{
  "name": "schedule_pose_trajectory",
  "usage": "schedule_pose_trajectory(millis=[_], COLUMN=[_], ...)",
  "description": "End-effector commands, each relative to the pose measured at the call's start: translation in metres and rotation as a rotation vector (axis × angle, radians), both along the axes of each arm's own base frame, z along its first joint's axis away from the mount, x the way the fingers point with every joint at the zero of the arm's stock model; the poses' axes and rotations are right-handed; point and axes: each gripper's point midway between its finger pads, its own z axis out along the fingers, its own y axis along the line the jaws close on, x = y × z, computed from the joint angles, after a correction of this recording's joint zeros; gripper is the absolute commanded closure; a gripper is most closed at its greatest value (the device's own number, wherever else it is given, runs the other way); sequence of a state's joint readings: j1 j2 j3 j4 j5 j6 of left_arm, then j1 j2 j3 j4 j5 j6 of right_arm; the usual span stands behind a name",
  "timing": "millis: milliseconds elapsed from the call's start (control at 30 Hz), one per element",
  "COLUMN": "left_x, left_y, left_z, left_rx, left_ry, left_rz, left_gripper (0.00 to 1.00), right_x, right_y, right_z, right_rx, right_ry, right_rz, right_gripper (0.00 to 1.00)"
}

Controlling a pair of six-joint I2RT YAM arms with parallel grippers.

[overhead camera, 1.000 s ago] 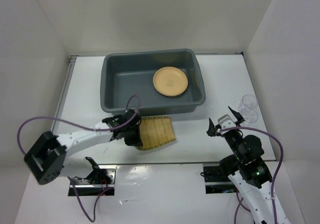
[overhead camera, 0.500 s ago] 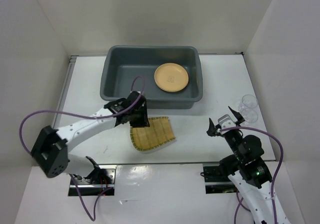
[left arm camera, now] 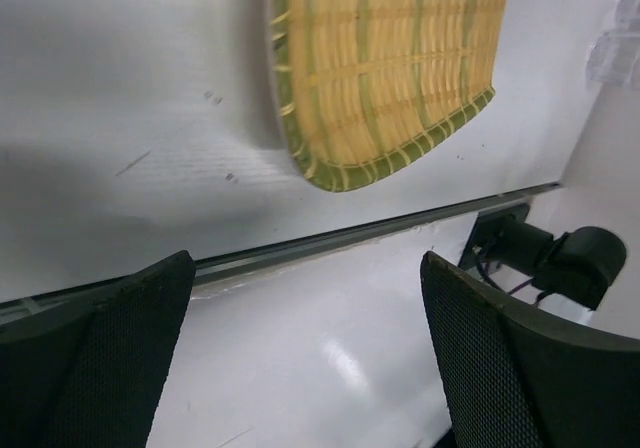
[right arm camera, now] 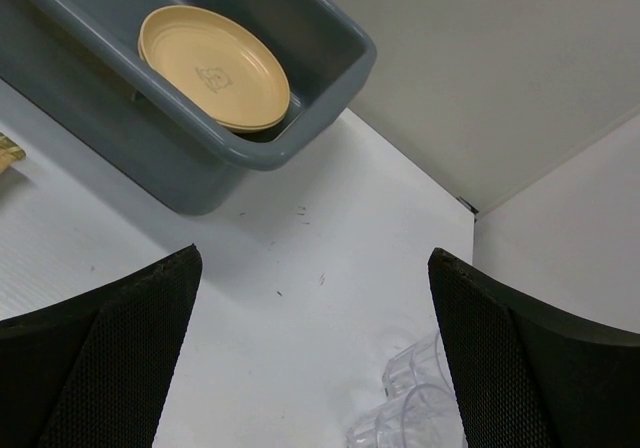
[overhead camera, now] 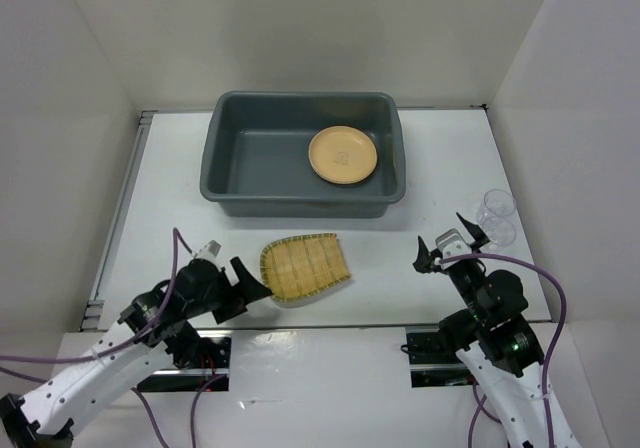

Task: Place the mixed dishes into the plastic bin

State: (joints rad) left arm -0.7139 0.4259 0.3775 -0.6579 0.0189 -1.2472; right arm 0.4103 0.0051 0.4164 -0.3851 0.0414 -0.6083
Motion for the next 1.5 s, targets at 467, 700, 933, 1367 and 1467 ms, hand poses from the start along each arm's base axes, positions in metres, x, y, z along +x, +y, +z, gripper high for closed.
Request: schedule_pose_trajectory(millis=[467,700,933,1367,1467], left_x=[0.008,0.018,0.039,0.074,0.074], left_y=[0.003,0.008,-0.008,-0.036,-0.035], left_z=[-0.03,-0.032,-0.018,-0.03,-0.037], left_rx=[-0.194,-0.113,-0.057,-0.002,0.026], left_ry=[0.037,0.075,0.082,0.101,0.12], left_rz=[0.222,0.293,0.26,0.134,0.125], left_gripper=[0.0,0.0,0.0,0.0,0.05], right_x=[-0.003,-0.004,-0.004,-0.004,-0.004], right_y=[0.005,0.007,0.006,0.009,0.009], right_z=[0.003,0.003,0.001,-0.001,-0.001], right_rx=[0.003,0.003,-0.001,-0.004,-0.004], right_ry=[-0.022,-0.022,-0.013,-0.005,-0.005], right_rz=[0.031,0.04,0.041,0.053,0.053], right_gripper=[0.02,0.02,0.02,0.02,0.02])
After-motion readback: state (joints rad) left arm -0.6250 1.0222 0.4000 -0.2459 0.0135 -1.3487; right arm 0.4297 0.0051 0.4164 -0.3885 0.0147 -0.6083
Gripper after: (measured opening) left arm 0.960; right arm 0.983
